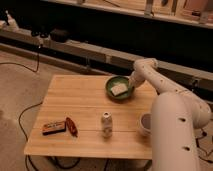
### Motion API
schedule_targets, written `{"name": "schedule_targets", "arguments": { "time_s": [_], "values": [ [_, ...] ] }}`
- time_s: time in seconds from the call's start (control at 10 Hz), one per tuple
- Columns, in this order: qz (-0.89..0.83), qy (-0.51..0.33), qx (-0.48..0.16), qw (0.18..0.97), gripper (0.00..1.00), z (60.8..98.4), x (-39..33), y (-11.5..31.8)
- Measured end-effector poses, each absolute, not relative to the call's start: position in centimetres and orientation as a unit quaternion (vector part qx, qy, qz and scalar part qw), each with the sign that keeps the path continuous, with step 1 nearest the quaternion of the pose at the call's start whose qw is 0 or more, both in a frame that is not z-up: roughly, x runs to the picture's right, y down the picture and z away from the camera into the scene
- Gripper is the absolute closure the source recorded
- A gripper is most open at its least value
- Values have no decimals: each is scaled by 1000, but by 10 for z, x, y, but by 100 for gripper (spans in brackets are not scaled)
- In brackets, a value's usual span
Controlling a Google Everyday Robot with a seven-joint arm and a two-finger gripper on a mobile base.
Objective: Drag the ceramic bowl in a circle
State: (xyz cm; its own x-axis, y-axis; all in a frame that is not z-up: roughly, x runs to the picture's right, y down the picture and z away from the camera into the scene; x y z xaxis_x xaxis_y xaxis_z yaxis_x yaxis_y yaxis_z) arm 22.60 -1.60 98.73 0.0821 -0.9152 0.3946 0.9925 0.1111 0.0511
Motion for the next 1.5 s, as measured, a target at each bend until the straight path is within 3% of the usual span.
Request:
{"name": "schedule_targets", "arguments": {
  "time_s": [0.2,0.6,0.8,1.0,1.5],
  "values": [
    [-678,-164,-127,705,78,960,228,-17],
    [-682,-236,-170,671,78,907,192,59],
    [-667,-256,-175,677,78,904,174,77],
    [-656,-261,-164,689,78,916,158,72],
    [-629,-244,-142,724,78,992,142,41]
  ]
}}
